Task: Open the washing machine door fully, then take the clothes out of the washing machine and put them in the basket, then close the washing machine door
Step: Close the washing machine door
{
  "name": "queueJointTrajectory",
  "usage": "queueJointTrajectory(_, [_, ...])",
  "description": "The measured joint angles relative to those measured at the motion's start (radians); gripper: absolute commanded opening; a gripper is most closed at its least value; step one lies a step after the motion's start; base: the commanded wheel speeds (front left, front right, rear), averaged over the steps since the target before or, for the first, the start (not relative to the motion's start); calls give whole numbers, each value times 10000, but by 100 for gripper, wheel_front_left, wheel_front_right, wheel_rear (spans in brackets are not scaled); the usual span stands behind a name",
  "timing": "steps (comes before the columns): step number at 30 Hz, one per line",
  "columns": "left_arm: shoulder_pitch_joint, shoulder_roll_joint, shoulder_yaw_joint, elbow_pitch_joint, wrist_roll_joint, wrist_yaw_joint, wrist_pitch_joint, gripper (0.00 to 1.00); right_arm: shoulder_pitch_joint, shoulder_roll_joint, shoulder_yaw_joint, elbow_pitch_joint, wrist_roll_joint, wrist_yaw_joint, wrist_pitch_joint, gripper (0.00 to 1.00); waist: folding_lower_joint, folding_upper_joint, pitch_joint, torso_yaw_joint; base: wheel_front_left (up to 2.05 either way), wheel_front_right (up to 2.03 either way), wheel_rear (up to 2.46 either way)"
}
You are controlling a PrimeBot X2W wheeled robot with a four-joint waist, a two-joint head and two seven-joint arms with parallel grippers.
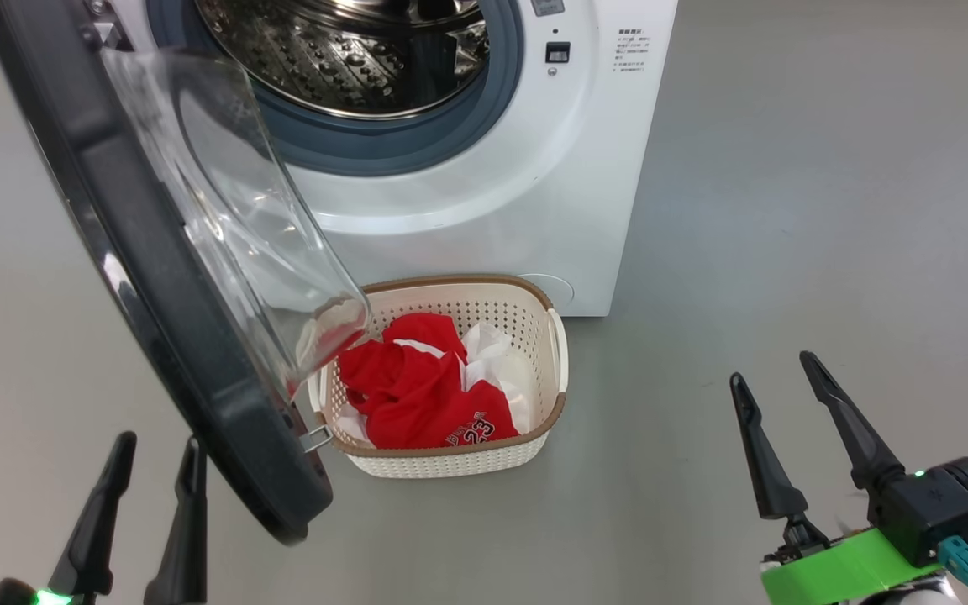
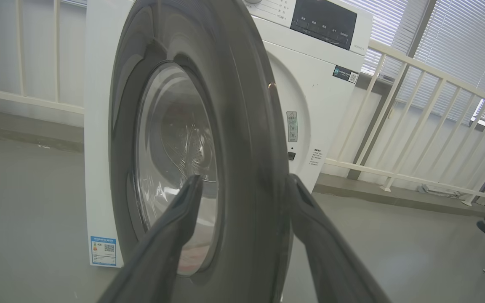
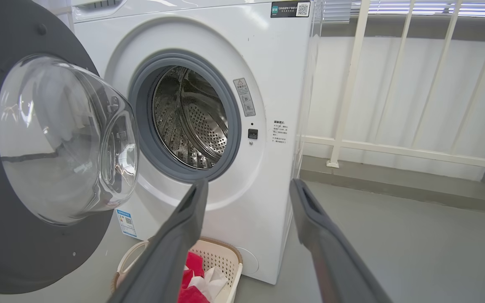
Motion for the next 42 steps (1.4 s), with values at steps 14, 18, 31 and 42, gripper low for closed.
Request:
queueJointTrajectory(14, [418,-307,56,-144,991,-4,-21,100,310,21,-196,-148,12,0,0,100,0,0,73,-68,0,0,0])
queueJointTrajectory(18, [419,-341,58,-165,1122,-12,-21,100,310,21,-219,-159,12,0,0,100,0,0,75,-71,0,0,0])
queueJointTrajectory(31, [420,-470,50,-232,1367,-12,-21,100,422,25,-224,-151,13,0,0,100,0,0,118,-38,0,0,0])
queueJointTrajectory(42, [378,-928,535,-1329,508,-13,-58,0,422,27,-224,-96,15,0,0,100,0,0,44,13,0,0,0])
